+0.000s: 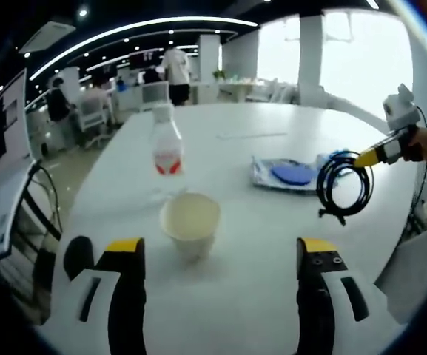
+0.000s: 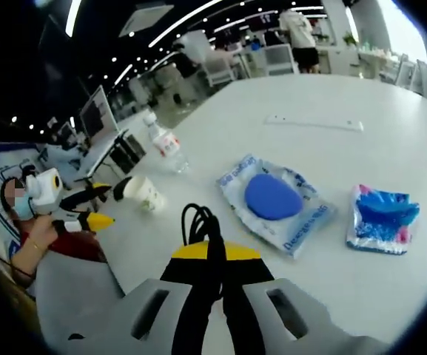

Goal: Arrange the tabletop items into an orderly group along one side of the table until the central work area is clear of visible clutter.

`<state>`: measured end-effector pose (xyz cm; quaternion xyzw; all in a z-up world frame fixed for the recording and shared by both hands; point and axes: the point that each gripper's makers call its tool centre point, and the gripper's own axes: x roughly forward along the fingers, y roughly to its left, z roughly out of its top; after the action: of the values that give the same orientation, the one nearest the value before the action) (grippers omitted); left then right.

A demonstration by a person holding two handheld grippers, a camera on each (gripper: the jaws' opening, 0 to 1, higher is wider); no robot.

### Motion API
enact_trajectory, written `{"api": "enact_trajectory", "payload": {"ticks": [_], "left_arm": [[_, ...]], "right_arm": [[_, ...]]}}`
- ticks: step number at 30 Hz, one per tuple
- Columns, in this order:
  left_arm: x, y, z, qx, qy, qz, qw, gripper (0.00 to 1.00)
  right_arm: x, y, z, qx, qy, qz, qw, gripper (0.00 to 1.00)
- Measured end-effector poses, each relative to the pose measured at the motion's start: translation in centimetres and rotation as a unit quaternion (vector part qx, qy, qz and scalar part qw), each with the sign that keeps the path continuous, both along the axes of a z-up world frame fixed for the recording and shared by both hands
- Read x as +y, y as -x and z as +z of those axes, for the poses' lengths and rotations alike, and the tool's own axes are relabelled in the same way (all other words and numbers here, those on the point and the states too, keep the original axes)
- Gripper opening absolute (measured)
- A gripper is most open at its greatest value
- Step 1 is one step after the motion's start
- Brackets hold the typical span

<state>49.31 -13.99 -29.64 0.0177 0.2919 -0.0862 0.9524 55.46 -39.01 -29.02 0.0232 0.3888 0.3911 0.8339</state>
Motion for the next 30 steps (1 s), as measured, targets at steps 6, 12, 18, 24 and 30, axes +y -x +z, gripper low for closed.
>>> {"api": "enact_trajectory", "payload": {"ticks": [6,12,18,24,30], "left_arm": [[-0.9,0.4,-0.4,0.011,-0.002,-0.020,0.9997,0.86],[-1.1,0.4,-0.2,0.007,0.000,-0.023,0.9997,0.94],[-1.5,0.3,0.0,-0.001,0.000,-0.030,0.9995,0.99],[-1.6,0.2,0.2,-0.006,0.002,-0.035,0.9994,0.99],[-1.7,0.1,0.3,-0.009,0.001,-0.038,0.9992,0.99]], "right_arm": [[-1.3,1.0,-0.1,0.013,0.003,-0.012,0.9998,0.03],[-2.3,1.6,0.0,0.023,0.001,-0.023,0.9995,0.03],[-2.7,2.5,0.0,0.033,0.000,-0.030,0.9990,0.03],[-3.0,3.4,0.2,0.049,-0.010,-0.040,0.9980,0.04],[-3.3,3.8,0.4,0.054,-0.009,-0.042,0.9976,0.04]]}}
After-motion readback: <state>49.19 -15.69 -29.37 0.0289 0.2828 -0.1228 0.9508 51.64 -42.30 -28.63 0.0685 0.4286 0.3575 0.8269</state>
